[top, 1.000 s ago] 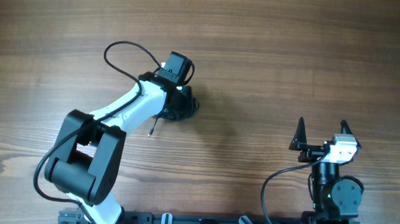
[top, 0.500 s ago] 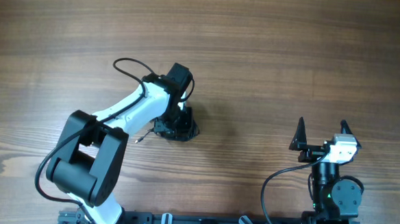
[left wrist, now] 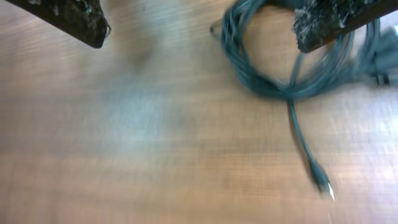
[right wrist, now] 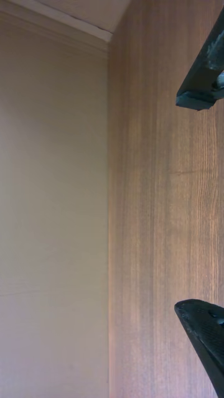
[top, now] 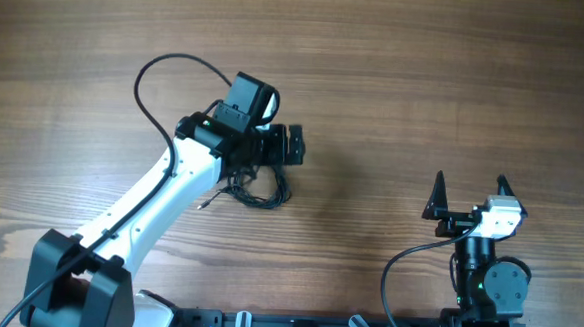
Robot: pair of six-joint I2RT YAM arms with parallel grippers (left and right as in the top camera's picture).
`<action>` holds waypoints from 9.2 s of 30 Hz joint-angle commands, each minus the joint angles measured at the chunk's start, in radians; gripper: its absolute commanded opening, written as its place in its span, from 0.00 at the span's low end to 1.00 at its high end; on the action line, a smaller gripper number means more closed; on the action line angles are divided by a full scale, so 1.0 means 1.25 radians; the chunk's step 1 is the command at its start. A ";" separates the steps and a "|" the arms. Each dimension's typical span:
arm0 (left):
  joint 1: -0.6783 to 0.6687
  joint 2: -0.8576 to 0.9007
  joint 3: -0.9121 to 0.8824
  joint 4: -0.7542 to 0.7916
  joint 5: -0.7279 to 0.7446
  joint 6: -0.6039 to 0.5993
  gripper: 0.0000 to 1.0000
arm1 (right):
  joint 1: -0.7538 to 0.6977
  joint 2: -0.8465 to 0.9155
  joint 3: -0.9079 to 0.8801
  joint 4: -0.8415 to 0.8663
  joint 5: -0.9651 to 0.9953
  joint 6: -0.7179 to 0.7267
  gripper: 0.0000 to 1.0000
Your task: Untangle cables
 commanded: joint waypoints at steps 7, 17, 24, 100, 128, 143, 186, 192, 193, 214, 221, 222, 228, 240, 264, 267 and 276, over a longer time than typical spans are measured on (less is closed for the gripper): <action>-0.001 0.042 -0.003 0.037 -0.138 -0.045 1.00 | -0.003 -0.009 -0.001 0.003 0.011 0.011 1.00; -0.001 0.181 -0.003 0.042 -0.166 -0.047 1.00 | -0.003 -0.009 -0.001 0.003 0.011 0.011 1.00; -0.002 0.234 -0.003 0.004 -0.056 -0.040 0.55 | -0.003 -0.009 -0.001 0.003 0.011 0.011 1.00; 0.186 0.154 -0.036 0.126 -0.093 0.002 1.00 | -0.003 -0.009 -0.001 0.003 0.011 0.011 1.00; 0.075 0.155 -0.040 0.158 -0.073 0.002 1.00 | -0.003 -0.009 -0.001 0.003 0.011 0.011 1.00; 0.075 0.155 -0.040 0.140 -0.073 0.002 1.00 | -0.003 -0.009 -0.001 0.003 0.011 0.011 1.00; 0.078 0.150 -0.039 0.158 -0.085 0.002 0.31 | -0.003 -0.004 -0.001 0.015 0.005 0.030 1.00; 0.123 0.079 -0.028 0.152 -0.054 0.001 0.22 | -0.003 -0.002 -0.001 0.000 -0.088 0.209 1.00; 0.129 0.076 -0.028 0.140 -0.054 0.001 0.20 | -0.003 -0.002 -0.001 -0.004 -0.119 0.250 1.00; 0.087 0.115 -0.032 -0.107 0.162 0.097 0.45 | -0.003 0.652 0.547 -0.343 -0.529 0.382 1.00; 0.013 0.119 -0.062 -0.052 0.106 -0.010 0.46 | -0.003 0.822 0.546 -0.396 -0.645 0.403 0.40; 0.002 0.121 -0.070 -0.042 0.078 -0.034 0.48 | -0.003 0.845 0.543 -0.405 -0.663 0.390 0.40; -0.028 0.176 -0.088 -0.030 -0.016 -0.123 0.50 | 0.048 0.961 0.522 -0.436 -0.697 0.351 0.40; 0.054 0.169 -0.043 0.001 0.020 -0.176 0.61 | 0.208 0.992 0.522 -0.313 -0.650 0.347 0.52; 0.049 0.166 -0.044 -0.043 -0.037 -0.547 0.58 | 0.312 0.992 0.522 -0.185 -0.557 0.368 0.51; 0.049 0.196 -0.044 -0.031 -0.036 -0.547 0.56 | 0.342 0.992 0.522 -0.189 -0.537 0.372 0.48; 0.049 0.237 -0.044 -0.019 -0.029 -0.546 0.27 | 0.479 1.023 0.522 -0.178 -0.288 0.478 0.42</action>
